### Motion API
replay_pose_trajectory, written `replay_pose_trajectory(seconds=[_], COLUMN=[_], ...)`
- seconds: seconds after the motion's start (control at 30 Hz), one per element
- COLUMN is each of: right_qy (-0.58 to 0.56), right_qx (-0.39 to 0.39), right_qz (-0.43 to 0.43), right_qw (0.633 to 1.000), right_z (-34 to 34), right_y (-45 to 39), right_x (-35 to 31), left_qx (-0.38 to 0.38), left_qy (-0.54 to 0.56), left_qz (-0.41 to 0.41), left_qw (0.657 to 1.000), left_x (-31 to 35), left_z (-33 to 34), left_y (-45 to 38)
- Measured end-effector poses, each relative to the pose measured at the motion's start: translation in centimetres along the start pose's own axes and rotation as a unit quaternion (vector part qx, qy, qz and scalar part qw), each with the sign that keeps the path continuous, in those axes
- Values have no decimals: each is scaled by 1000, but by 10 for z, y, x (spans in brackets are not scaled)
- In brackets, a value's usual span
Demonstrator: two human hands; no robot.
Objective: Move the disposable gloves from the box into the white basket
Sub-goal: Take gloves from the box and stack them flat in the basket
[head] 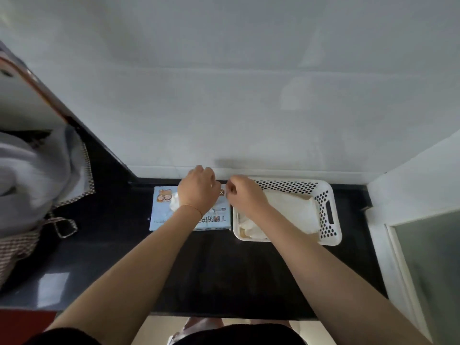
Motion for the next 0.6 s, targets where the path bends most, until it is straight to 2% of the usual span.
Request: replay_pose_trajectory(seconds=[0.1, 0.2, 0.33, 0.43, 0.6], right_qy=[-58, 5, 32, 37, 56], right_qx=[-72, -130, -61, -38, -10], right_qz=[17, 16, 24, 46, 14], right_qw=[996, 991, 997, 998, 998], right_z=[35, 64, 60, 49, 38], right_y=[-8, -8, -12, -15, -13], right_x=[-24, -33, -39, -42, -55], left_qx=[-28, -81, -125, -144, -137], left_qy=[5, 50, 141, 108, 94], left_qz=[-10, 1, 33, 61, 48], left_qw=[1000, 995, 982, 982, 985], left_x=[-41, -68, -83, -86, -90], left_z=[-2, 6, 5, 7, 3], left_y=[-2, 3, 13, 16, 12])
Point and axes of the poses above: each hand's wrist, its own y-axis away from the middle knuckle, its own z-axis out of the palm, x = y × z, the point moved 7 cm from there along -y, towards the middle knuckle, and after that the axes turned 6 degrees about -y, right-handed, at the moved point
